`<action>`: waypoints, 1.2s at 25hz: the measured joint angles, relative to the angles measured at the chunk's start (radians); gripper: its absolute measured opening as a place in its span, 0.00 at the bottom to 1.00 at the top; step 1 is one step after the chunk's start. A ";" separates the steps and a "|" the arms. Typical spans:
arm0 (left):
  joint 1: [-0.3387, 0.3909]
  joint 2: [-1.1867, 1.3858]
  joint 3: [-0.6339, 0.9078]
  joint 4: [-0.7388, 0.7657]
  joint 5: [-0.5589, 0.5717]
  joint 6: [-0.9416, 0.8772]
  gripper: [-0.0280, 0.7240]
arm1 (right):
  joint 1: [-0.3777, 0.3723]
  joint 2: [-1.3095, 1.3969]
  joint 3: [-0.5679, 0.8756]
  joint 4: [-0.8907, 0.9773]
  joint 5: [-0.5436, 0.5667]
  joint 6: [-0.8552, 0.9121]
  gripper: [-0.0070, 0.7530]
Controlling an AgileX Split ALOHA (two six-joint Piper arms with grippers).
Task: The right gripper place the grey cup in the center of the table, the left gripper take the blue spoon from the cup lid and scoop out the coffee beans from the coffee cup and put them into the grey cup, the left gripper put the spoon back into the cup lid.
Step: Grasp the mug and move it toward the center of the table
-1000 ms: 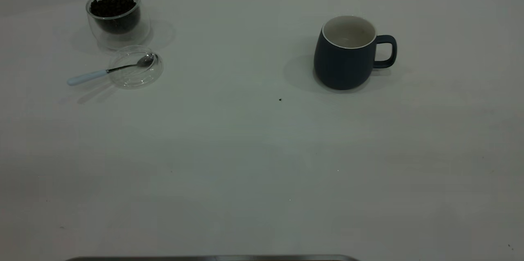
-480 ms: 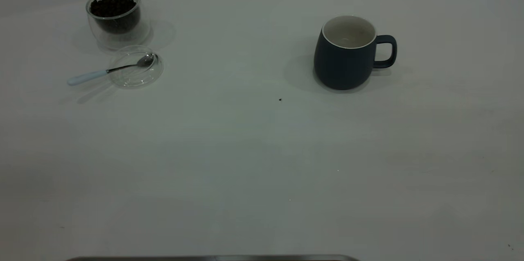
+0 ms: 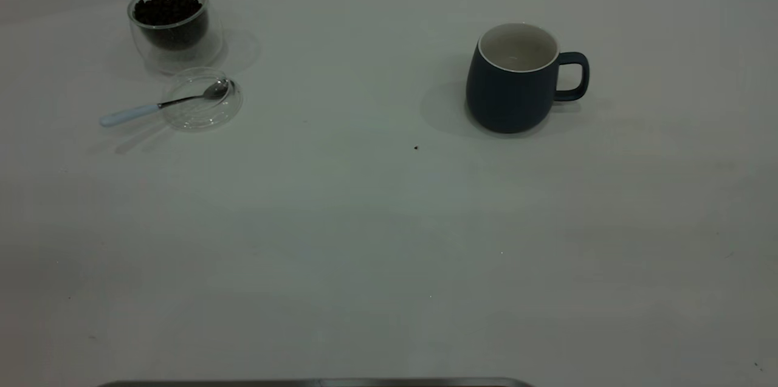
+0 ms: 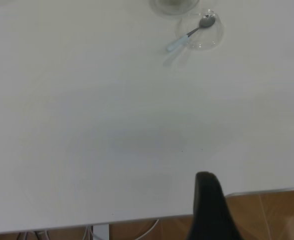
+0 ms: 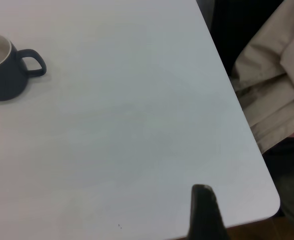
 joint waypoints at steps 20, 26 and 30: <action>0.000 0.000 0.000 0.000 0.000 0.000 0.75 | 0.040 0.000 0.000 -0.004 -0.095 0.002 0.61; 0.000 0.000 0.000 0.000 0.000 0.000 0.75 | 0.040 0.000 0.000 0.036 -0.240 0.080 0.61; 0.000 0.000 0.000 0.000 0.000 0.000 0.75 | 0.040 0.000 0.000 0.079 -0.360 0.101 0.61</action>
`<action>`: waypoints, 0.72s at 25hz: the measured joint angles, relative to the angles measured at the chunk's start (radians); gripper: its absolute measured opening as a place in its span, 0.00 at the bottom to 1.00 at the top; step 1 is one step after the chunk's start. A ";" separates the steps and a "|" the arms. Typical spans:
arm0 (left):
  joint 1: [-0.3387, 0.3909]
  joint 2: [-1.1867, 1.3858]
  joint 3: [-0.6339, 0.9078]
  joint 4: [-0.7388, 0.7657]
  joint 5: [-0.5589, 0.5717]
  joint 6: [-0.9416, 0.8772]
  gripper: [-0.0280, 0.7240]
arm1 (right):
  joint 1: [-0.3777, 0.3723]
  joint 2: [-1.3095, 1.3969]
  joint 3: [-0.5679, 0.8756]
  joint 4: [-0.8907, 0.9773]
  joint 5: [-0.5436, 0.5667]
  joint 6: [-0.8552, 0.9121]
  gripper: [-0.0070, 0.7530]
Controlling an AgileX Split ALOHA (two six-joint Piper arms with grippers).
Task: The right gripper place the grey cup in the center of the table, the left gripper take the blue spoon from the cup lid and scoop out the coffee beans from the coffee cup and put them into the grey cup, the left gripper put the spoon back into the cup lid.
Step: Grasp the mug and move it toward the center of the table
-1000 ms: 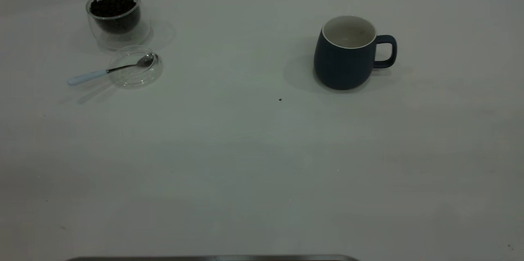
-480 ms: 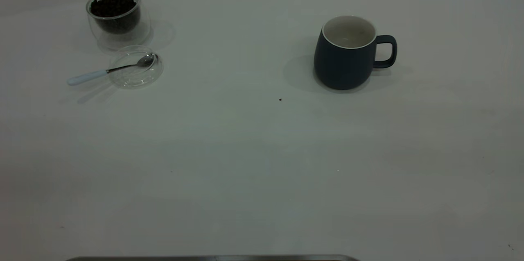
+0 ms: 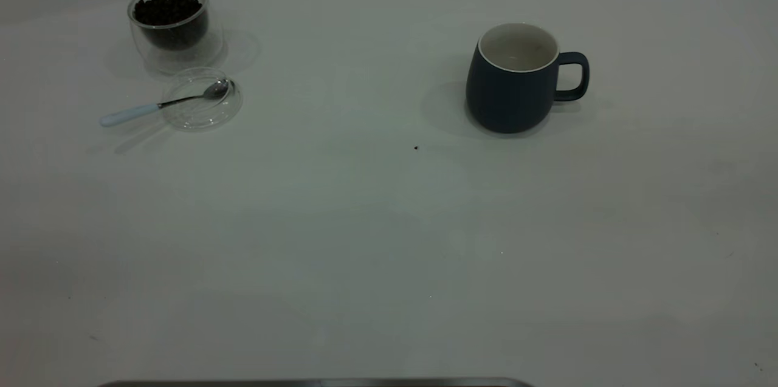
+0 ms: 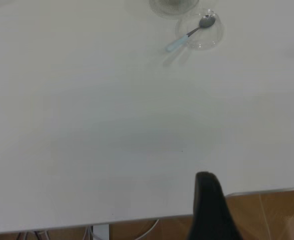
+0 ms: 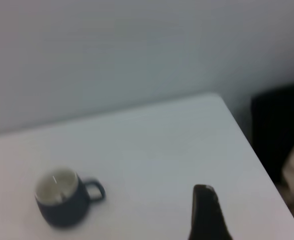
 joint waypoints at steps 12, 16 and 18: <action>0.000 0.000 0.000 0.000 0.000 0.000 0.75 | 0.000 0.556 0.001 0.533 -0.114 -0.540 0.61; 0.000 0.000 0.000 0.000 0.000 0.000 0.75 | 0.000 0.844 0.001 0.857 -0.131 -0.898 0.61; 0.000 0.000 0.000 0.000 0.000 0.000 0.75 | 0.000 0.968 0.001 1.010 -0.145 -1.064 0.61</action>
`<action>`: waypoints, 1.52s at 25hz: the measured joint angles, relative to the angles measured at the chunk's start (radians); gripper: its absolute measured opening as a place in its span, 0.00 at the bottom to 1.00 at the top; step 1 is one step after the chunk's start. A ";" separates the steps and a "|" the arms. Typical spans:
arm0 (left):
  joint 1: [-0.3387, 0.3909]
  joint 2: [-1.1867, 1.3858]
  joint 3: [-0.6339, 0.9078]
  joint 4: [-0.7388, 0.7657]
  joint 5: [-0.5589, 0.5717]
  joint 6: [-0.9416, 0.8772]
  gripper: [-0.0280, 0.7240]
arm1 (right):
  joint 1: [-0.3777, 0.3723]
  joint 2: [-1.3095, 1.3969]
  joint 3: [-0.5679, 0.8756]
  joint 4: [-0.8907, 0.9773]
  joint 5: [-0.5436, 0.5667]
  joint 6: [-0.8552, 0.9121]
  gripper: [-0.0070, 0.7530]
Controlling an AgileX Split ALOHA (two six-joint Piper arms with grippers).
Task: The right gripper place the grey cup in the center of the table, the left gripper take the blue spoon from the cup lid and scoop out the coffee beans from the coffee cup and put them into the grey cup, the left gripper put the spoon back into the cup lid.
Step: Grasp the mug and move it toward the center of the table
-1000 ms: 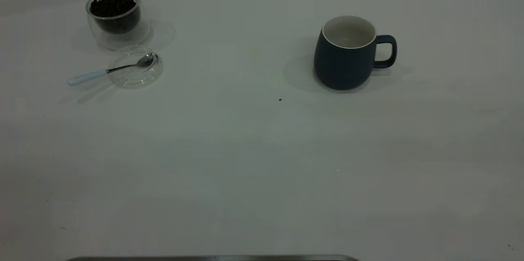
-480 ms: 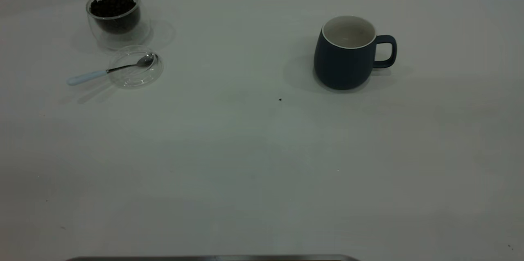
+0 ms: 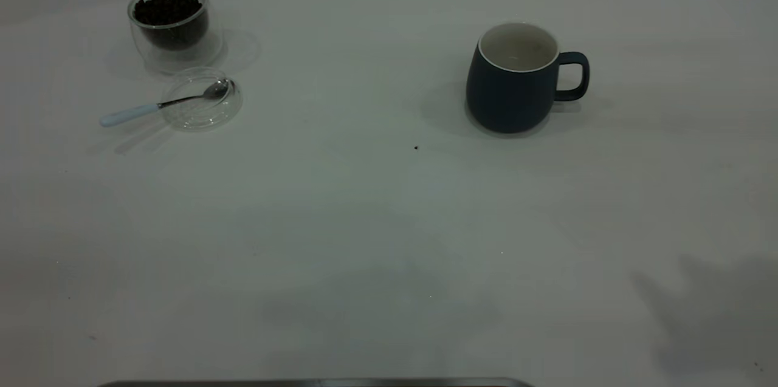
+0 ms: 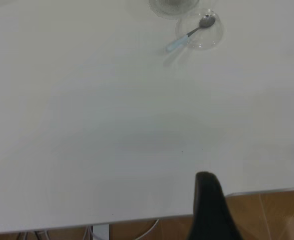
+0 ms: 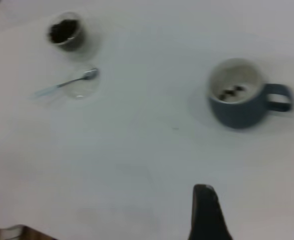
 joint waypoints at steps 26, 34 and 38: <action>0.000 0.000 0.000 0.000 0.000 0.000 0.75 | 0.030 1.139 -0.485 0.707 -0.080 -0.690 0.61; 0.000 0.000 0.000 0.000 0.000 0.000 0.75 | 0.072 1.311 -0.572 0.654 -0.079 -0.566 0.61; 0.000 0.000 0.000 0.000 0.000 0.000 0.75 | 0.113 1.370 -0.575 0.646 -0.070 -0.546 0.61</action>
